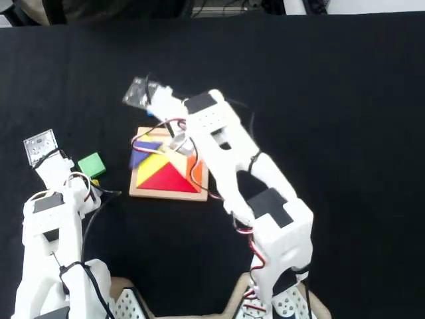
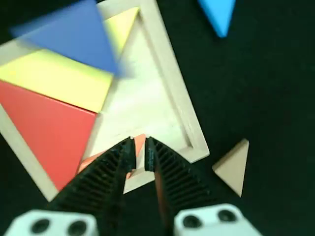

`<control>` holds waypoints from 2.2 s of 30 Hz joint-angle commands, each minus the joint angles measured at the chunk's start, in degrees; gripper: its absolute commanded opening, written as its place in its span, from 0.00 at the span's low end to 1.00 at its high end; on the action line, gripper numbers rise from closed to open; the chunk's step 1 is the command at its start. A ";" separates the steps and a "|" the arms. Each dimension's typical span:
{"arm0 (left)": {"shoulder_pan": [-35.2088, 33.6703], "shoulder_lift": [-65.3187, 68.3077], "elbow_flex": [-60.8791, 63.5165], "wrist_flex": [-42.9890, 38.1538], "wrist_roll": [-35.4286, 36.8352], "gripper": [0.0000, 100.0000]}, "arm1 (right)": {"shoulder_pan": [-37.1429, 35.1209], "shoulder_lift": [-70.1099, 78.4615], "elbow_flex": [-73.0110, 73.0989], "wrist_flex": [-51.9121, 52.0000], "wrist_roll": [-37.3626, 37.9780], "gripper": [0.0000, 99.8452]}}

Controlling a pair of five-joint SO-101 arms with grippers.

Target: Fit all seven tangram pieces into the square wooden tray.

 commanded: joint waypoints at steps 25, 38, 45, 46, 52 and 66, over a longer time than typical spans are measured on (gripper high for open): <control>-6.46 0.35 -17.36 4.48 -3.52 0.20 | 3.34 -21.49 -2.95 14.07 -1.41 0.14; 16.48 10.99 -42.33 23.74 -36.22 0.20 | 24.35 -48.66 31.25 8.44 -8.09 0.14; 16.40 35.69 -63.60 37.71 -33.93 0.20 | 20.40 -54.11 54.11 -10.37 -14.77 0.14; 15.60 38.33 -66.51 40.18 -40.44 0.20 | 19.16 -54.64 56.22 -12.22 -15.47 0.14; 14.20 40.62 -70.73 45.71 -67.08 0.20 | 18.20 -55.34 58.68 -14.15 -15.30 0.14; 16.66 35.60 -37.49 -0.09 -77.36 0.20 | 18.11 -55.34 60.00 -14.33 -15.21 0.14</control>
